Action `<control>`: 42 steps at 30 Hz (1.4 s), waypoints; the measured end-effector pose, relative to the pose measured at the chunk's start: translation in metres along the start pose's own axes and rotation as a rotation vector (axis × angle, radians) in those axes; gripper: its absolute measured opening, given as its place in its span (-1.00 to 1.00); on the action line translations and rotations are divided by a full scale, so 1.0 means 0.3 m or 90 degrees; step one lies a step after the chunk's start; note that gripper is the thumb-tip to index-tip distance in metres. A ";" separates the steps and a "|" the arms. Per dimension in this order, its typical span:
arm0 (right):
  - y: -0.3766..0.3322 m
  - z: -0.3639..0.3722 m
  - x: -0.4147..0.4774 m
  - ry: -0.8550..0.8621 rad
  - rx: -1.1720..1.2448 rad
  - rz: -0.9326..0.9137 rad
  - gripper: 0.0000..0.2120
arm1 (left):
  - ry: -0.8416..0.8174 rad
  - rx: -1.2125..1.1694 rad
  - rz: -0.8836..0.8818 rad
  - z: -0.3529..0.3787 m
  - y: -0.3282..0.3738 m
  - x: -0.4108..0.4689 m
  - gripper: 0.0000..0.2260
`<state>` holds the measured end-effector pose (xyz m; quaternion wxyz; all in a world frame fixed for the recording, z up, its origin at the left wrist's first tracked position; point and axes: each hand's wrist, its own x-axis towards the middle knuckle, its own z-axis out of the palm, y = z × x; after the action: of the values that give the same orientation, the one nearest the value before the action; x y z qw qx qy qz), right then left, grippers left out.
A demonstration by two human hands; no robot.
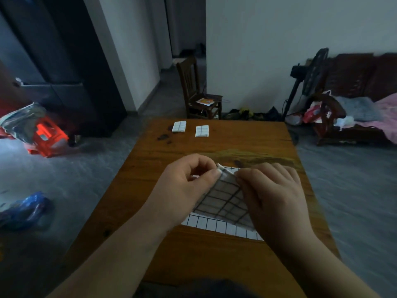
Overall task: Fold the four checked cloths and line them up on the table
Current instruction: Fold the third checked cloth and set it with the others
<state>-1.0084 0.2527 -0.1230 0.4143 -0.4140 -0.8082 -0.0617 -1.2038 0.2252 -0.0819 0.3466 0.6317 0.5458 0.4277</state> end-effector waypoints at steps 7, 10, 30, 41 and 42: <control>0.000 0.026 0.009 -0.049 -0.006 -0.011 -0.81 | 0.074 0.046 0.029 0.008 -0.011 0.011 -0.78; -0.008 0.031 0.015 -0.064 -0.010 -0.024 -0.81 | 0.090 0.090 0.049 0.009 -0.012 0.017 -0.78; -0.031 0.056 -0.007 -0.220 0.110 0.176 -0.84 | 0.016 0.154 -0.061 0.037 -0.067 0.026 -0.83; -0.038 0.024 -0.008 -0.269 0.204 0.234 -0.86 | -0.049 0.162 -0.025 0.035 -0.071 0.023 -0.78; -0.038 0.024 -0.008 -0.264 0.211 0.239 -0.85 | -0.053 0.162 -0.027 0.034 -0.071 0.022 -0.82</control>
<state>-1.0202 0.2468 -0.1266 0.3067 -0.4867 -0.7839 0.2336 -1.2026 0.2355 -0.1041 0.2947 0.6762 0.5939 0.3212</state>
